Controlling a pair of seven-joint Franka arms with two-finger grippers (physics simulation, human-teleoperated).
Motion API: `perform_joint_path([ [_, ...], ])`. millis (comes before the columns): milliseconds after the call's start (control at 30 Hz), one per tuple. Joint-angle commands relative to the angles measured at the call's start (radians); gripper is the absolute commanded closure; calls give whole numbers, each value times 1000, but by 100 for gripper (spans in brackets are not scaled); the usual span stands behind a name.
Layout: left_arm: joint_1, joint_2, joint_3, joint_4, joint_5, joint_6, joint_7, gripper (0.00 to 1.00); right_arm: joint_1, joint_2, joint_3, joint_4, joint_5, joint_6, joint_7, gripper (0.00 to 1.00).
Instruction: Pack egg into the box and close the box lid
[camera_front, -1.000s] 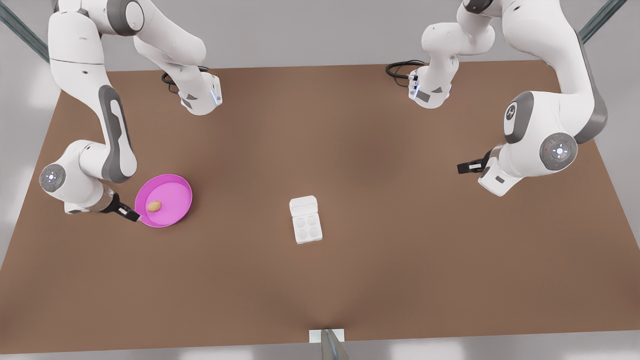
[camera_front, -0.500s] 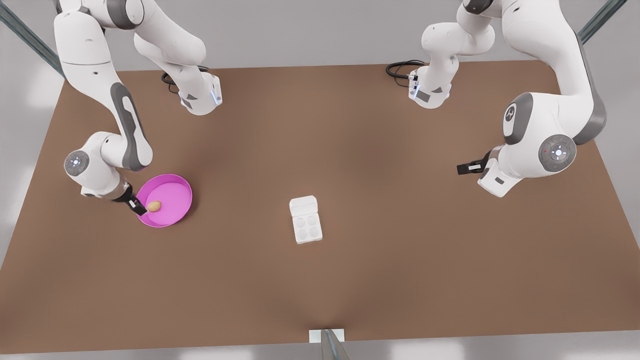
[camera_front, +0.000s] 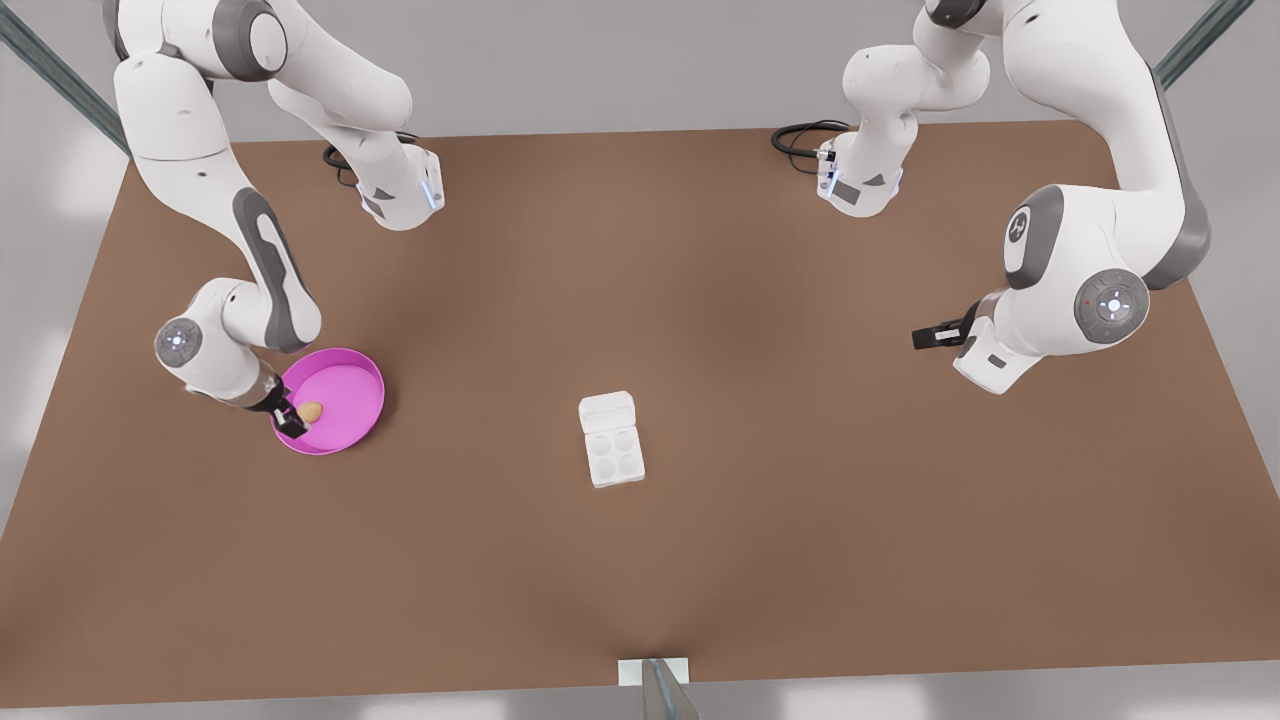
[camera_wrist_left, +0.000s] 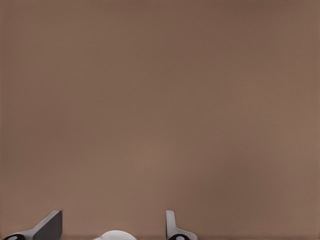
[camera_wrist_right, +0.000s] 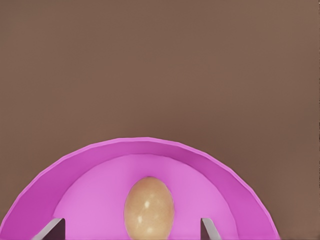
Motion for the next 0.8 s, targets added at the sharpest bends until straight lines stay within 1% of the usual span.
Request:
perform_joint_path([
  [0,0,-2,0,0,1,0,-6,0,0,-2,0,-8,0,-4,110,0],
  [233,-3,-2,0,0,1,-2,-6,0,23,37,3,-9,0,5,122,0],
  [733,-6,-2,-2,2,1,-8,-5,0,7,121,0,43,0,42,101,0],
  [767,-3,-2,-14,2,1,-8,-6,0,3,119,0,43,0,42,98,0],
])
